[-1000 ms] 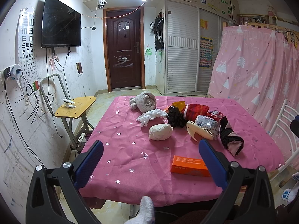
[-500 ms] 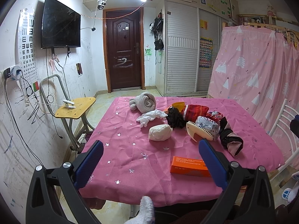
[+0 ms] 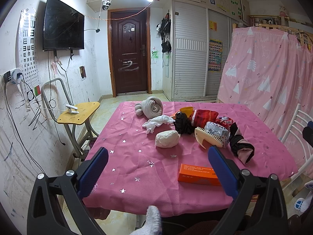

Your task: Collect trash

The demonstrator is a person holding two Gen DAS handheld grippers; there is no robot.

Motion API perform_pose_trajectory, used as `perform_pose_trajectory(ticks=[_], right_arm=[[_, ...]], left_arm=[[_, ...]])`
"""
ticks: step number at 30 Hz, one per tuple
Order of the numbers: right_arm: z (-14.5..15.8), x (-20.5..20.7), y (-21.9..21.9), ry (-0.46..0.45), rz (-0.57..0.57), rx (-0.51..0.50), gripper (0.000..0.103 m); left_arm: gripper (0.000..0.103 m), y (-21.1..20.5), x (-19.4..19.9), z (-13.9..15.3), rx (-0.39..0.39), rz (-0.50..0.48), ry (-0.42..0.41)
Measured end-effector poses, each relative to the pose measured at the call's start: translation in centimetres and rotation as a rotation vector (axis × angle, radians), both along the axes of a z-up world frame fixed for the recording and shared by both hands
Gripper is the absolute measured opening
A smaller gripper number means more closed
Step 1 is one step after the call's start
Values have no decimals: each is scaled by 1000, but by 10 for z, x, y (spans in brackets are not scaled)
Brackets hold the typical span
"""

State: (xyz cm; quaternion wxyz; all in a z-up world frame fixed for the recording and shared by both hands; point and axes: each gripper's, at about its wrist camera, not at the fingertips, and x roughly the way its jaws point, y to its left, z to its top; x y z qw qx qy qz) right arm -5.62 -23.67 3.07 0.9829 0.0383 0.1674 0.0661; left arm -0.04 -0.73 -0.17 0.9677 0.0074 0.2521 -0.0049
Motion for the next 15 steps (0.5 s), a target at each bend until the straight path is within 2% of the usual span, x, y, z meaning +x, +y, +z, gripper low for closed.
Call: perform_pose_trajectory(ticks=[5,15], right_arm=[[-2,0,3,6,3,3,99],[-35,21,13,90,60,3,99]], left_arm=[[94,1,-1,1,2,-2,1],[94,-6,10,-11,27,-38,45]])
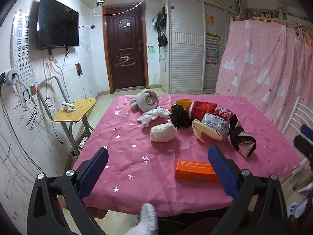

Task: Collect trash
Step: 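Grasp the black-and-pink sock with the right gripper while the left gripper grasps the orange box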

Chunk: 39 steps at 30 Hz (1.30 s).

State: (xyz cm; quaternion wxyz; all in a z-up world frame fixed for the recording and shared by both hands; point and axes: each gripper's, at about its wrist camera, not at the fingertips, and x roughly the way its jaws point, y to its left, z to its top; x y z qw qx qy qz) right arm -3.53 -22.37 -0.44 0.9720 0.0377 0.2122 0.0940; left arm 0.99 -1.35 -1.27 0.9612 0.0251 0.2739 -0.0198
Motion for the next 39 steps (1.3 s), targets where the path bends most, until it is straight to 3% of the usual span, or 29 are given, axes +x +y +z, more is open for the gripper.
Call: perform_pose_trajectory(ticks=[8,15,21,28,33,39], right_arm=[[-31,28,10,119,76,21,98],[-44,61,12,177,99,36,98],[-49,87,16,201,116,32,97],[-61,103,20,239,115,17,79],[-67,109,20,257,116,15,73],[-69,114,16,247,118,20,47]], left_arm=[[94,-10,23,-15,31,-51,40],[94,-3,40,-32,-50,-126,123],[94,-22,41,-43,-44,-235,136],[94,-55,40,-57,55,-328,137],[94,-64,42,-63,75,-357,155],[93,-73,40,-65,84,-387,146]])
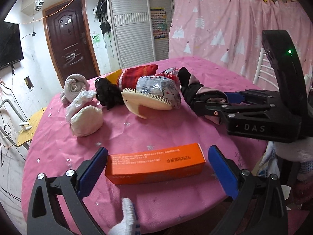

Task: Collect trash
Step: 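Grasp the black-and-pink sock with the right gripper while the left gripper grasps the orange box, then carry sock and orange box to the yellow bucket and release both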

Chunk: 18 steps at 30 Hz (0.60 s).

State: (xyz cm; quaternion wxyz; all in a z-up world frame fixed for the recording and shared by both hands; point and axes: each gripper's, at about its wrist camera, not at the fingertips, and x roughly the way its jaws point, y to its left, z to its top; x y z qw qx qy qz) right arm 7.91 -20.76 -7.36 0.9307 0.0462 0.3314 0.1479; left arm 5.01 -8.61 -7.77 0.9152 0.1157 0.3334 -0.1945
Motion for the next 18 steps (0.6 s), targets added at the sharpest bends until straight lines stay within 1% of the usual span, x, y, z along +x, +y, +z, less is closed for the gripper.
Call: perform_pose_trajectory(ticks=[2,7,10,13,18], right_arm=[[-1,0,-2,-4,4,5,34],[0,-2,-8,-20,2,39,32],[6,-6,-15,-40,-9,65,32],[15,-10,-28,-76,-32,81,32],[34,-17,-64,-133,-120,100,32]], left_arm=[[83,-2,1,1,-7,-4,-2],[84,-5,1,0,-17,-5,-4],[84,-7,0,6,-19,-4,-21],[84,-14,1,18,-18,-13,-44],[84,-38,4,41,-11,-55,-97]])
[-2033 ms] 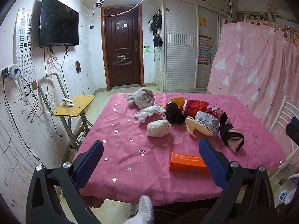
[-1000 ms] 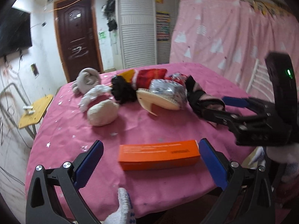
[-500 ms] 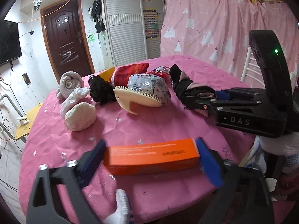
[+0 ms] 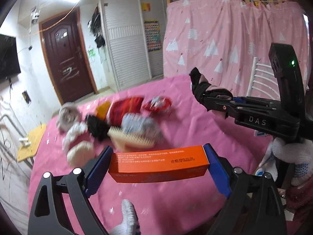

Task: Collect trash
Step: 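Carry sock and orange box to the yellow bucket and release both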

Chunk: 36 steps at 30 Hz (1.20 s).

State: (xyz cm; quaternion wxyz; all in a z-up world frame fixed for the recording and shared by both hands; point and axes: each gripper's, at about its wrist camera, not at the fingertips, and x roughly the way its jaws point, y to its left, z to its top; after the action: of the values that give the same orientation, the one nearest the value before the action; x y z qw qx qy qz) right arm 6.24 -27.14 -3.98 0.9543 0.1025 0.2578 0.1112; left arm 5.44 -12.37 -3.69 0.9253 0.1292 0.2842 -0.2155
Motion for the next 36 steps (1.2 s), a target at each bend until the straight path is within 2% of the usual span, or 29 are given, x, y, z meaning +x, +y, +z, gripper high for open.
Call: perform_pose_trajectory(ticks=[5,12,19,22,26,27,28,29,31,36], right_arm=[[16,-10,-49,-53,-135,-1,32],[23,-27,-120,-83,-324,4,33],[14,-38,-178,-57,-466,4,33],[5,-39,-191,-36,-486,30,33],[-11,-35,-201,18,-494,47,33],[-13,-32,-202,33,-491,51,35],[-16,-31,-205,47,-488,60,42],[-20,-32,-208,53,-497,74,56],[-23,-34,-219,54,-513,102,64],[-28,-51,-249,42,-575,199,64]], left_arm=[[84,-36,7,25,-16,-71,-29],[84,-117,25,61,-60,-206,-23],[84,-194,52,62,-115,-291,114],[84,-224,60,56,-119,-318,170],[84,-259,70,49,-103,-324,202],[84,-270,73,47,-101,-324,212],[84,-277,77,46,-99,-324,220],[84,-281,78,45,-97,-322,225],[84,-293,81,42,-94,-320,237],[85,-317,83,37,-76,-327,265]])
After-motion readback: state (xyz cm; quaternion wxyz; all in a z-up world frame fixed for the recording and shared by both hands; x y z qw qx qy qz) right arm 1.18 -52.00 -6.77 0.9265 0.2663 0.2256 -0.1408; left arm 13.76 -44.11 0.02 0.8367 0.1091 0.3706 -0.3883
